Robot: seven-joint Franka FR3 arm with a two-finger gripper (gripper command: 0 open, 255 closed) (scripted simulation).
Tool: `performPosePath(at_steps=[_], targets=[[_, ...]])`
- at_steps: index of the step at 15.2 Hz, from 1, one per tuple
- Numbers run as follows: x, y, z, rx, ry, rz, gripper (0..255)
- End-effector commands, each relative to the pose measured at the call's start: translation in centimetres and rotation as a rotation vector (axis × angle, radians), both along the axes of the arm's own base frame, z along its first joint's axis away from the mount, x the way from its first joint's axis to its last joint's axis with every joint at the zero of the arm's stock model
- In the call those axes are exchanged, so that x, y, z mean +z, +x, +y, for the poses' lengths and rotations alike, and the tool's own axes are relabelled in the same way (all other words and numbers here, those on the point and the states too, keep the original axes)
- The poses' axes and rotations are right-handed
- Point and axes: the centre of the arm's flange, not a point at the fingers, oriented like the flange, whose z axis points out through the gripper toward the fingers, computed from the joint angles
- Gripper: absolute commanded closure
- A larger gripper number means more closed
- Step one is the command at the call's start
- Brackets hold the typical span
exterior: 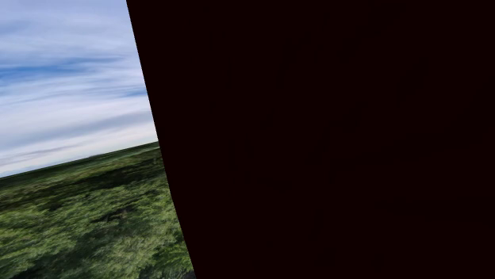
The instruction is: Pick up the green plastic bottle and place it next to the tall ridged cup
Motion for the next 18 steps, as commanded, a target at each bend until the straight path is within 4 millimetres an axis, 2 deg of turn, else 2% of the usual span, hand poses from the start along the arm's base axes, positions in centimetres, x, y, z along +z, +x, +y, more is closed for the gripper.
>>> performPosePath(at_steps=[1,2,10,11,18], targets=[[-1.83,-0.16,-0.2,-0.001,0.0,0.007,0],[-2.66,-0.27,-0.24,-0.001,0.0,0.007,0],[-2.65,-0.27,-0.25,-0.001,0.0,0.007,0],[-2.65,-0.27,-0.25,-0.001,0.0,0.007,255],[-2.62,-0.27,-0.26,-0.001,0.0,0.007,255]])
